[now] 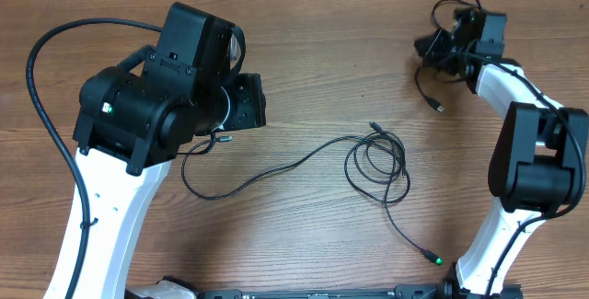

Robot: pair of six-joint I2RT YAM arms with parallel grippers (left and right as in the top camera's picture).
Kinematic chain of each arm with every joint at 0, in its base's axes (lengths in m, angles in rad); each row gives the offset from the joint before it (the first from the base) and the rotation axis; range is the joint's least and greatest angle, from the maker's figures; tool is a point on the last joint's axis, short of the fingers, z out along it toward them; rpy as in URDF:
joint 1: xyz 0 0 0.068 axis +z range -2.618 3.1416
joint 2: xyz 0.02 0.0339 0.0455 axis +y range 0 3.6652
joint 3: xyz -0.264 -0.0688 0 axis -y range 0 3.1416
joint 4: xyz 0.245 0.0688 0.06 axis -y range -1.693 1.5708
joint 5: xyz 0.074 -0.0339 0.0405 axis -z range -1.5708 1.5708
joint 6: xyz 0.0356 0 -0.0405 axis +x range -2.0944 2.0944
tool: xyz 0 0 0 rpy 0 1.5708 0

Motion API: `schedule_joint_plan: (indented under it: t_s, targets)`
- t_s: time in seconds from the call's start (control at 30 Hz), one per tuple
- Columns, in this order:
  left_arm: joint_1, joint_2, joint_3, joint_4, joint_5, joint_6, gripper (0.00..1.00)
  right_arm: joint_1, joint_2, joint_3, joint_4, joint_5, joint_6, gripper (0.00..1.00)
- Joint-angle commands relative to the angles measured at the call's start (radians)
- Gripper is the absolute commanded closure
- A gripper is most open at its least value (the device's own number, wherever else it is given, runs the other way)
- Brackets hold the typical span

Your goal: Untangle cables

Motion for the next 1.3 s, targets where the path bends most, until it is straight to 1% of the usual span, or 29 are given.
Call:
schedule_joint_plan:
  t_s: [0.0, 0.03, 0.07, 0.1, 0.13, 0.2, 0.27, 0.4, 0.53, 0.7, 0.77, 0.9, 0.93, 1.0, 1.17, 1.27]
  targets:
    - [0.003, 0.008, 0.015, 0.005, 0.006, 0.015, 0.39, -0.008, 0.006, 0.084, 0.007, 0.022, 0.108, 0.65]
    - [0.003, 0.008, 0.015, 0.004, 0.006, 0.015, 0.39, -0.012, 0.006, 0.095, -0.012, 0.071, 0.109, 0.58]
    - [0.003, 0.008, 0.015, 0.003, 0.006, 0.016, 0.39, -0.016, 0.006, 0.103, -0.037, 0.140, 0.109, 0.45]
    - [0.003, 0.008, 0.015, 0.003, 0.006, 0.016, 0.39, -0.021, 0.006, 0.106, -0.060, 0.203, 0.109, 0.36]
    - [0.003, 0.008, 0.015, 0.001, 0.007, 0.016, 0.39, -0.025, 0.006, 0.106, -0.081, 0.263, 0.109, 0.35]
    - [0.003, 0.008, 0.015, 0.000, 0.007, 0.016, 0.39, -0.034, 0.009, 0.106, -0.137, 0.384, 0.109, 0.35]
    - [0.003, 0.008, 0.015, 0.000, 0.007, 0.015, 0.39, -0.039, 0.016, 0.106, -0.167, 0.446, 0.109, 0.35]
    - [0.003, 0.008, 0.015, 0.006, 0.007, 0.015, 0.40, -0.042, 0.051, 0.105, -0.169, 0.451, 0.109, 0.36]
    - [0.003, 0.008, 0.015, 0.012, 0.007, 0.014, 0.40, -0.035, 0.090, 0.105, -0.144, 0.409, 0.110, 0.36]
    - [0.003, 0.008, 0.015, 0.016, 0.007, 0.014, 0.40, -0.033, 0.121, 0.105, -0.132, 0.399, 0.147, 0.36]
    - [0.003, 0.008, 0.015, 0.019, 0.007, 0.014, 0.40, -0.032, 0.128, 0.105, -0.127, 0.399, 0.164, 0.39]
    - [0.003, 0.008, 0.015, 0.021, 0.007, 0.014, 0.40, -0.032, 0.148, 0.105, -0.082, 0.338, 0.173, 0.51]
    - [0.003, 0.008, 0.015, 0.022, 0.007, 0.014, 0.39, -0.032, 0.159, 0.105, -0.059, 0.295, 0.173, 0.56]
    - [0.003, 0.008, 0.015, 0.023, 0.007, 0.014, 0.40, -0.029, 0.166, 0.105, -0.040, 0.266, 0.174, 0.61]
    - [0.003, 0.008, 0.015, 0.023, 0.007, 0.014, 0.39, -0.015, 0.169, 0.105, -0.002, 0.254, 0.195, 0.84]
    - [0.003, 0.008, 0.015, 0.023, 0.007, 0.014, 0.39, -0.015, 0.166, 0.115, 0.042, 0.166, 0.195, 0.94]
